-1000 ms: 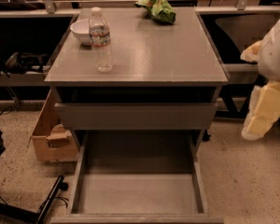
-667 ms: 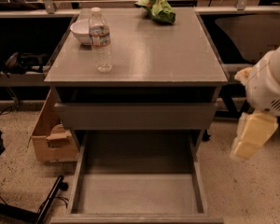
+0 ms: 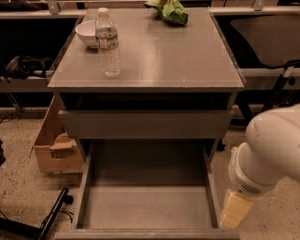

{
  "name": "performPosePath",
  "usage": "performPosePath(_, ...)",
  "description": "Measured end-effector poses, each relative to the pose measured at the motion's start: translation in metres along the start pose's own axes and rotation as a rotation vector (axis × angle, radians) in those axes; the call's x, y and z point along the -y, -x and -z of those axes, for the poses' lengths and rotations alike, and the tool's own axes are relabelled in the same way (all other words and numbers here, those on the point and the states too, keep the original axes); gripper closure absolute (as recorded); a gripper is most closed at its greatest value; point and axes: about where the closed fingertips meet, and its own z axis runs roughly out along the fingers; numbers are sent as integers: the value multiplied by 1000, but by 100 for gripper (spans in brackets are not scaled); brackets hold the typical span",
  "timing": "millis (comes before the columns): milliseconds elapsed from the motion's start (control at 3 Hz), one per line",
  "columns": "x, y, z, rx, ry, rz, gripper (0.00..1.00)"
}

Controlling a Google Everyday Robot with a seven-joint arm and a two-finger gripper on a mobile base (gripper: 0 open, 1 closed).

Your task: Close middle drawer

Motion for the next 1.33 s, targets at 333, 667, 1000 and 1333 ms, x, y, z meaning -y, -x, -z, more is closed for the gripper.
performPosePath(333,-47,-29,-74,-92,89,-26,0)
performPosePath(667,-102,-58,-127,-132,183,-72,18)
performPosePath(1000,-158,-71,-171,-125,297,-99,41)
performPosePath(1333,-168,-74,-177,-126,317,-99,65)
